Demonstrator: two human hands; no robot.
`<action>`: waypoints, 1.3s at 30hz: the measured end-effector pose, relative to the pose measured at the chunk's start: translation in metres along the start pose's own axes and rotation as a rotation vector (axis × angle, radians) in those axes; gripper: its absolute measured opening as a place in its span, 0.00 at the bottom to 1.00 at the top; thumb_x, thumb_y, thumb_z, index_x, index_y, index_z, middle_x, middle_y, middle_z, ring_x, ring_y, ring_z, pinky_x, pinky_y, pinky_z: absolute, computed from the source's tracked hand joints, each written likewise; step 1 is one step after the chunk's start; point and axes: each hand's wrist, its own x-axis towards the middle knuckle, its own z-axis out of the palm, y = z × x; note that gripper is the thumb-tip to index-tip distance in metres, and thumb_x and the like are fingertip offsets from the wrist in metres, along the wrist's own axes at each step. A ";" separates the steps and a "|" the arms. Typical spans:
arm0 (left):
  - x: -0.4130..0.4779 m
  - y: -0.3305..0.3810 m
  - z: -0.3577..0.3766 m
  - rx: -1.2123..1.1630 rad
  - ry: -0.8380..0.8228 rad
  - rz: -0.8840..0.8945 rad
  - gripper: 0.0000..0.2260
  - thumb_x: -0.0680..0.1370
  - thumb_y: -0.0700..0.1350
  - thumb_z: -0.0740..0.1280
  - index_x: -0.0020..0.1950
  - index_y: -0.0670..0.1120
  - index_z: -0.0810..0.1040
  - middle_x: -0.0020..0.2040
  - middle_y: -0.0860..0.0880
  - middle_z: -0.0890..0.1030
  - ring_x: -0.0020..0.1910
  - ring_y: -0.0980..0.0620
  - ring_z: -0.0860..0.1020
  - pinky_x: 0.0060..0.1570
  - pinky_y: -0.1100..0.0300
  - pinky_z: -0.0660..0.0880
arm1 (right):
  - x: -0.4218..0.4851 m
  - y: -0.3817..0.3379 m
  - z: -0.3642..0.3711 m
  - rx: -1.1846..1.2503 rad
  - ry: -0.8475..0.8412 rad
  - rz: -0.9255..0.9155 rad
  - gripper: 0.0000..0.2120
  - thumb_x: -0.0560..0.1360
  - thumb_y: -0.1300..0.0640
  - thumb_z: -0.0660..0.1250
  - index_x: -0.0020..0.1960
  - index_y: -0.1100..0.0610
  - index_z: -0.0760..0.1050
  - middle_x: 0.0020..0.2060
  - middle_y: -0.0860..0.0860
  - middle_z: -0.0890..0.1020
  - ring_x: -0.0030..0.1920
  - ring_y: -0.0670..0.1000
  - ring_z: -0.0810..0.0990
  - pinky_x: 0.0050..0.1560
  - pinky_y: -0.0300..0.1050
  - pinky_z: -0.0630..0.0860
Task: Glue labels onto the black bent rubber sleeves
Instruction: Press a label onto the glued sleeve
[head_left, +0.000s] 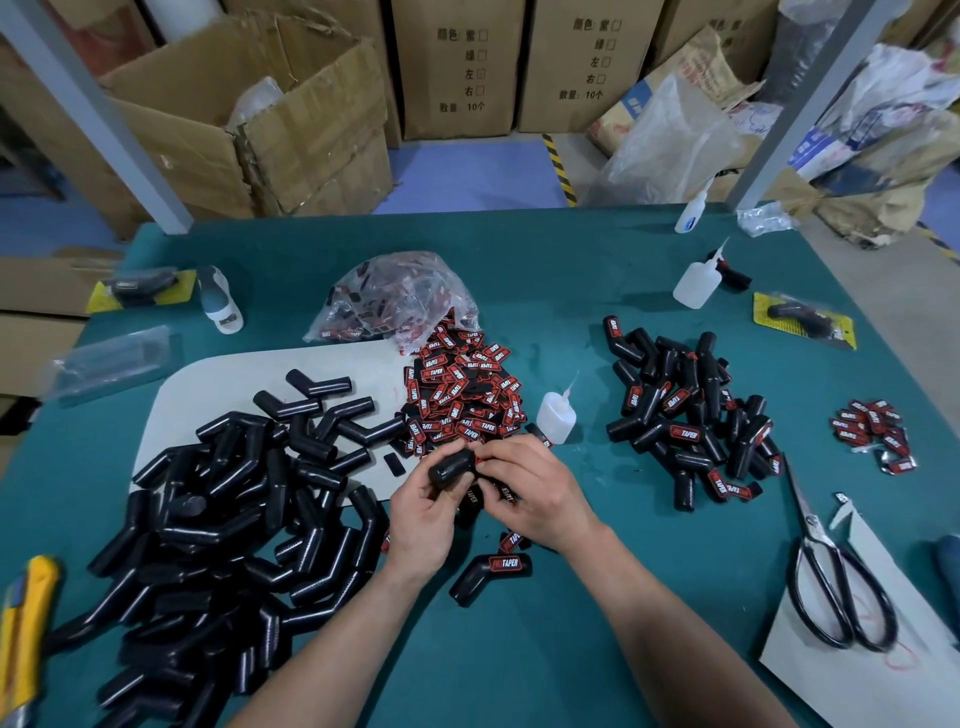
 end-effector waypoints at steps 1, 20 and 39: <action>0.000 0.000 0.000 0.002 0.001 -0.004 0.17 0.78 0.31 0.70 0.63 0.47 0.81 0.58 0.54 0.86 0.60 0.55 0.83 0.61 0.67 0.75 | 0.000 0.000 0.000 -0.007 -0.003 0.002 0.05 0.73 0.65 0.74 0.48 0.65 0.82 0.53 0.55 0.83 0.51 0.56 0.82 0.55 0.46 0.78; 0.000 0.002 0.003 -0.010 0.007 -0.013 0.19 0.77 0.27 0.69 0.61 0.47 0.81 0.56 0.55 0.86 0.57 0.58 0.83 0.59 0.67 0.75 | 0.001 0.000 0.000 0.022 0.000 0.004 0.05 0.73 0.65 0.74 0.48 0.64 0.81 0.52 0.55 0.84 0.50 0.56 0.82 0.53 0.47 0.78; 0.010 -0.007 0.001 -0.222 0.038 -0.088 0.20 0.76 0.31 0.70 0.64 0.47 0.74 0.50 0.48 0.87 0.49 0.56 0.84 0.53 0.65 0.78 | -0.001 -0.009 0.008 0.634 0.103 0.758 0.06 0.75 0.59 0.73 0.50 0.51 0.85 0.47 0.48 0.83 0.50 0.51 0.82 0.52 0.43 0.77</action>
